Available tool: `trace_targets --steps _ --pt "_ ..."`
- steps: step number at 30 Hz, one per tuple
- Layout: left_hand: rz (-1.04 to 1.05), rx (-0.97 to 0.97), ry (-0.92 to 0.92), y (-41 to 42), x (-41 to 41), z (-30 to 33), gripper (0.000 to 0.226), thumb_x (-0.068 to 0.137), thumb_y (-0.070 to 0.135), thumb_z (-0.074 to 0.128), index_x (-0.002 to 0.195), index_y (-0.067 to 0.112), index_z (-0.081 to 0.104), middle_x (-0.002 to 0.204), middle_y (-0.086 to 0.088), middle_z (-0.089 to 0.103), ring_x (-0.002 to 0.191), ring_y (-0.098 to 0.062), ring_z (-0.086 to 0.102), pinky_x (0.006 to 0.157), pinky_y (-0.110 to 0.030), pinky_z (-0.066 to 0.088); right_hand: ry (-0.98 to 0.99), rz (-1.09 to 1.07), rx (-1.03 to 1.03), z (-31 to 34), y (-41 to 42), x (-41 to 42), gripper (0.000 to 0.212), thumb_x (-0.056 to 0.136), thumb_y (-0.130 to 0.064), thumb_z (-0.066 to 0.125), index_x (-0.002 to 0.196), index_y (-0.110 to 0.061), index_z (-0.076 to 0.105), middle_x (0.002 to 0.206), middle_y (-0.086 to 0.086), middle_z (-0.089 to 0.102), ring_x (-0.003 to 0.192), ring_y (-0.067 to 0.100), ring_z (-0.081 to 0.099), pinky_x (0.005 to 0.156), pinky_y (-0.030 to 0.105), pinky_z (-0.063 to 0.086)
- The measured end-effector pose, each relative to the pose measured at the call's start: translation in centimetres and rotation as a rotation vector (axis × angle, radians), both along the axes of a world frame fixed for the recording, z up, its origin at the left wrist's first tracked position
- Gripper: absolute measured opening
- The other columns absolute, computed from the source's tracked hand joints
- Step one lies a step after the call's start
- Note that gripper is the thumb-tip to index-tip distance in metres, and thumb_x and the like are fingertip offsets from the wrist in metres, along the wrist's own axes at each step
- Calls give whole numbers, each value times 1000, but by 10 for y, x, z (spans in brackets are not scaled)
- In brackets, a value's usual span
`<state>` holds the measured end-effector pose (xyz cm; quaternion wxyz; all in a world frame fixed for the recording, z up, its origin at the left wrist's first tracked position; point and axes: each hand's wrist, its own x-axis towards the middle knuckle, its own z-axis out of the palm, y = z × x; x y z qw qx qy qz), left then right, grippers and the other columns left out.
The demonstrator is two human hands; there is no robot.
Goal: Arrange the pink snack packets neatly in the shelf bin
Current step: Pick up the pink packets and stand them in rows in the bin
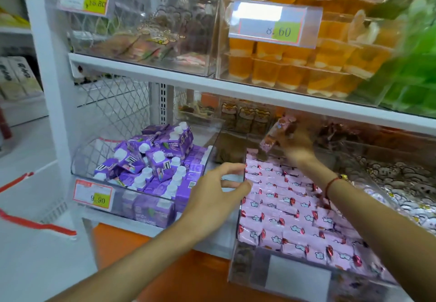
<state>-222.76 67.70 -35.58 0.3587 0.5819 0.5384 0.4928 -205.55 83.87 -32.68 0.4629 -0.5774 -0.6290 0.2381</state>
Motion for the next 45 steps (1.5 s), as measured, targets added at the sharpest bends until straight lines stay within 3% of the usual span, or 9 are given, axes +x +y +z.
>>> trace_targets --steps 3,6,9,13,18,22,26,33,45 --pt "-9 -2 5 0 -1 -1 29 85 34 65 113 37 63 106 24 66 91 7 63 92 -31 51 -170 112 21 -4 6 2 32 92 -13 58 118 0 44 105 9 57 76 10 57 58 2 43" --pt "-6 -2 -3 1 -1 -1 28 84 33 66 112 38 63 107 24 65 91 8 63 93 -31 51 -469 166 45 -7 7 4 18 88 -19 63 99 -13 51 106 -1 54 72 18 62 56 27 54" --pt "-6 -7 -15 3 0 -1 29 84 30 66 112 37 62 110 21 65 93 4 64 92 -33 51 -867 177 44 -20 7 9 21 94 -40 51 95 -21 61 91 -3 53 64 16 59 53 27 46" --pt "-18 4 -23 3 0 -1 29 85 28 66 113 34 62 111 16 67 93 1 65 92 -32 51 -1003 256 -68 -17 5 12 29 101 -34 36 107 -27 64 81 -6 54 76 15 51 62 26 37" --pt "-13 42 27 2 -2 -2 25 84 28 66 107 37 61 107 20 65 94 4 62 91 -28 50 -782 278 -109 4 -20 16 25 99 -21 38 120 -18 50 104 9 63 88 23 61 75 32 49" --pt "85 292 242 12 -1 10 35 82 28 70 111 40 55 106 25 57 100 12 52 80 -1 36 -836 181 -12 -2 -68 42 43 98 -30 41 140 -24 39 138 4 48 119 23 50 97 37 43" --pt "-27 335 441 55 14 39 24 87 19 64 108 31 65 98 14 67 88 -1 60 81 -23 49 -925 215 -99 -23 -103 56 50 100 -43 29 148 -27 27 152 -4 30 136 17 30 110 32 29" --pt "-222 121 1075 134 62 40 31 98 24 46 127 26 55 130 0 58 116 -19 54 97 -35 45 -956 174 -37 -36 -105 55 49 101 -43 20 147 -27 28 149 -5 34 135 17 30 108 32 28" --pt "-148 122 1165 156 74 32 15 91 34 57 102 27 64 112 4 64 99 -16 57 84 -27 46 -911 166 -27 -40 -102 58 49 101 -43 21 146 -28 30 148 -3 36 134 17 29 109 36 25"
